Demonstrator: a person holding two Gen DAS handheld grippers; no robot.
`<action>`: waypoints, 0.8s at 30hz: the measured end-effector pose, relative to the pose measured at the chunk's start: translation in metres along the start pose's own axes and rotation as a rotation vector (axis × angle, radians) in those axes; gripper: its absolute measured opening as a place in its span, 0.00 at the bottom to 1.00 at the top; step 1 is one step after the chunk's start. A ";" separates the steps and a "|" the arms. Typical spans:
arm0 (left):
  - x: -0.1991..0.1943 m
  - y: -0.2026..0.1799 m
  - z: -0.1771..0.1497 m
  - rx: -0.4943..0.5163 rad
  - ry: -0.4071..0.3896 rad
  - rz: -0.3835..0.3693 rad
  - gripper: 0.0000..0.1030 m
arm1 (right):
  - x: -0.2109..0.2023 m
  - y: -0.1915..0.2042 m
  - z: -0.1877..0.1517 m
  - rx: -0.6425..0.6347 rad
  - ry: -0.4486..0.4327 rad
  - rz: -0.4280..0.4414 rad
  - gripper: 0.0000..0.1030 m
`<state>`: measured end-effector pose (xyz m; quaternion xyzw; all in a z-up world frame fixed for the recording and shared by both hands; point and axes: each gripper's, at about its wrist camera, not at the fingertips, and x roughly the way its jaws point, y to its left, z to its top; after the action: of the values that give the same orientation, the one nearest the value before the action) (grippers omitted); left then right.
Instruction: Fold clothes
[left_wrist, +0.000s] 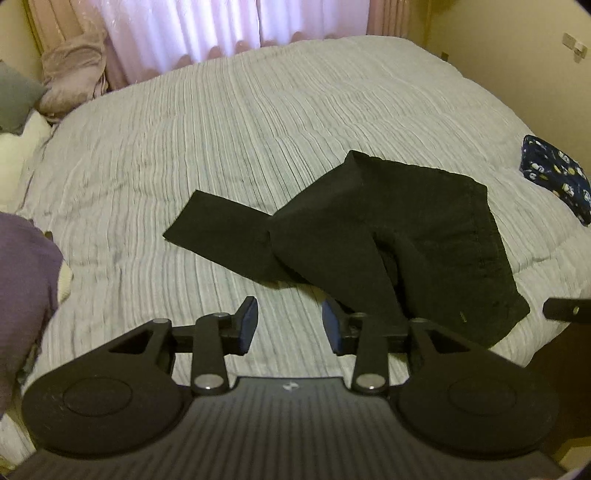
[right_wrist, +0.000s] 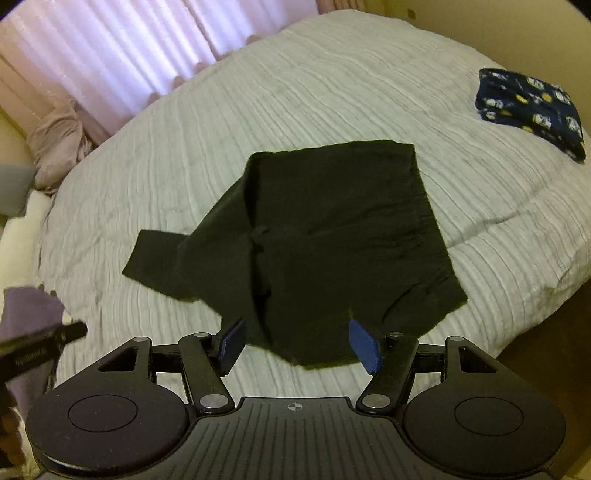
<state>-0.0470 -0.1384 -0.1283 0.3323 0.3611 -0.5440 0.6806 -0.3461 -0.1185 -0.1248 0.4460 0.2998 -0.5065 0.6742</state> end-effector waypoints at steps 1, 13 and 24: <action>-0.002 0.003 -0.002 0.006 -0.002 0.002 0.34 | 0.000 0.004 -0.009 0.004 0.002 -0.007 0.64; -0.024 0.024 -0.029 0.012 -0.019 0.011 0.37 | -0.007 0.011 -0.054 0.068 0.035 -0.092 0.64; -0.032 0.021 -0.033 -0.031 -0.036 0.023 0.40 | -0.011 0.013 -0.051 0.041 0.008 -0.079 0.64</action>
<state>-0.0359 -0.0909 -0.1164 0.3159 0.3533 -0.5364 0.6983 -0.3343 -0.0669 -0.1331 0.4497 0.3094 -0.5370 0.6432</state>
